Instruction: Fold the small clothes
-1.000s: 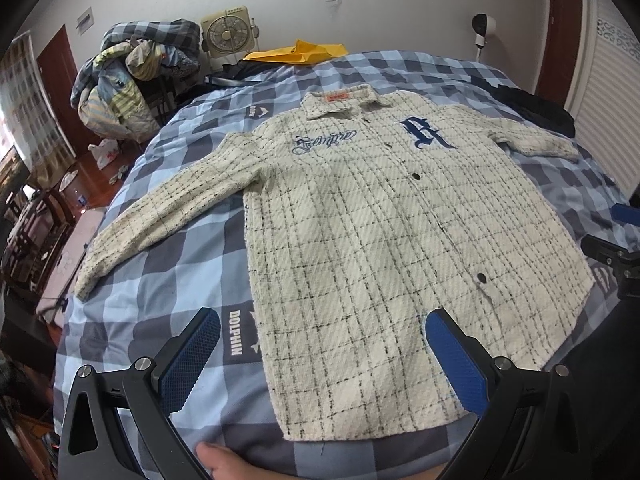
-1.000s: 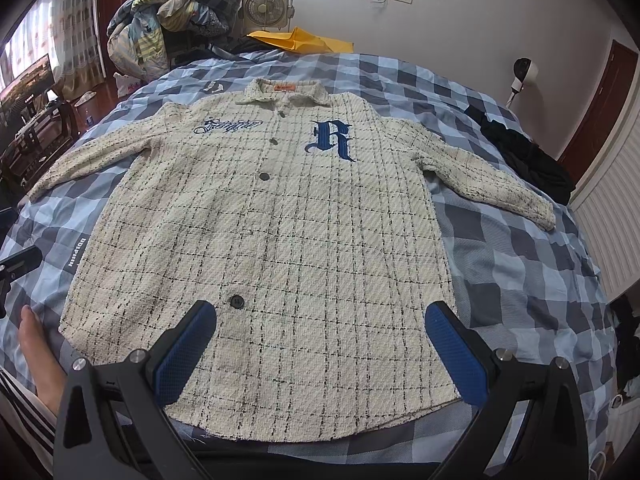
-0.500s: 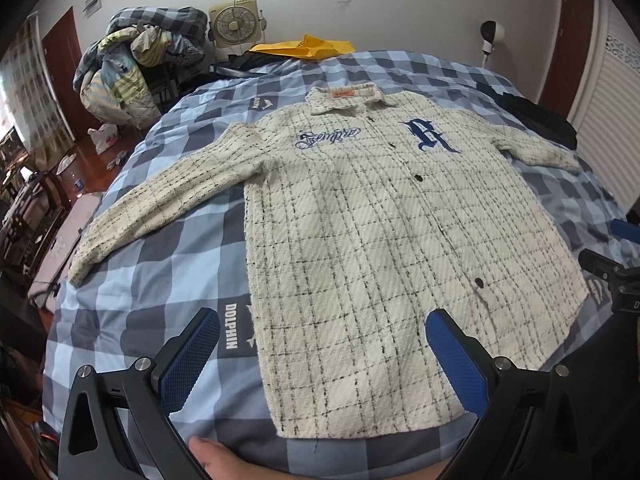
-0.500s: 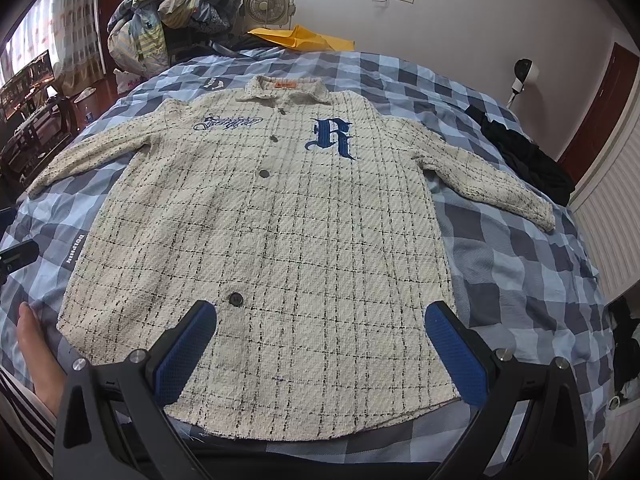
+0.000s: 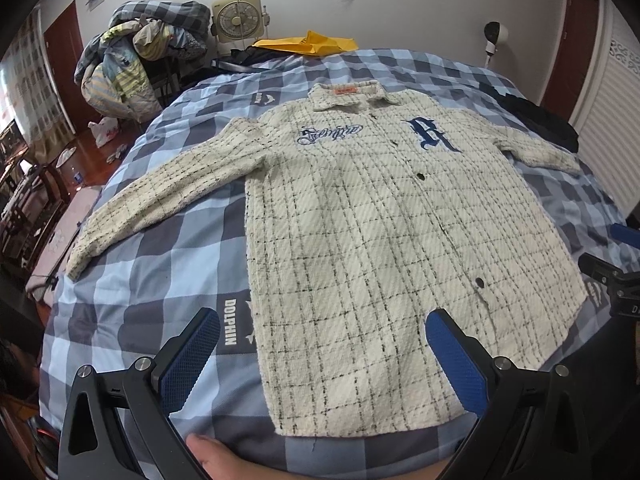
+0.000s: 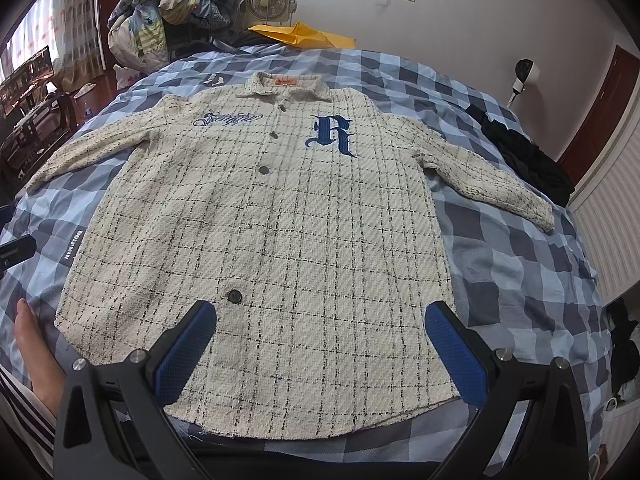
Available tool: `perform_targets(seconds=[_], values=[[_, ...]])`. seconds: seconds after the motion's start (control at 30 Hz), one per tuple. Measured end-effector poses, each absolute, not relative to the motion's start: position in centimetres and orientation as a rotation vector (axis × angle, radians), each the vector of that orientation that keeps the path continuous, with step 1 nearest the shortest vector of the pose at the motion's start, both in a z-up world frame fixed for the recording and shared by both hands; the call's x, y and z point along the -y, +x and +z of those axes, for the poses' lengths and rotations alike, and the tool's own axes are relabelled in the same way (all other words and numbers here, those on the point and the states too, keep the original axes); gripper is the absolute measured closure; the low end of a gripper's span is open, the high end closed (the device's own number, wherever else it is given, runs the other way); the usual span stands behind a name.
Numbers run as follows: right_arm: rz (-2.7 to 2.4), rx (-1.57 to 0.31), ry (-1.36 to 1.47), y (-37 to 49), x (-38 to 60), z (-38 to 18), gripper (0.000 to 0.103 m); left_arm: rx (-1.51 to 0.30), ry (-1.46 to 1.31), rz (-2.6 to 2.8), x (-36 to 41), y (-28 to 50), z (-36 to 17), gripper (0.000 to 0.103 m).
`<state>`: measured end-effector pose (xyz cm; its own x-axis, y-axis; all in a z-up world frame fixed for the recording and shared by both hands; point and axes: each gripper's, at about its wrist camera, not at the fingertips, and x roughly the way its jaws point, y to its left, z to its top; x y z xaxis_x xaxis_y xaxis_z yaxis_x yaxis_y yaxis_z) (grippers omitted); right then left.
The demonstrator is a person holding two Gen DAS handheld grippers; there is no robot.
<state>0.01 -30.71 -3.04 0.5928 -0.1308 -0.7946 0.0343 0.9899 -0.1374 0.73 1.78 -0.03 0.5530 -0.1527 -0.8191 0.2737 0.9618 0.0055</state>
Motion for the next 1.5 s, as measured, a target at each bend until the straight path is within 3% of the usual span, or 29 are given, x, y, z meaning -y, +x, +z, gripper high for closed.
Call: perform_targets(seconds=[1.5], values=[[-0.071,-0.933,-0.151,1.1,29.0,-2.3,0.001,-0.999,0.04,-0.234,-3.5,1.8,-0.7,0.0]])
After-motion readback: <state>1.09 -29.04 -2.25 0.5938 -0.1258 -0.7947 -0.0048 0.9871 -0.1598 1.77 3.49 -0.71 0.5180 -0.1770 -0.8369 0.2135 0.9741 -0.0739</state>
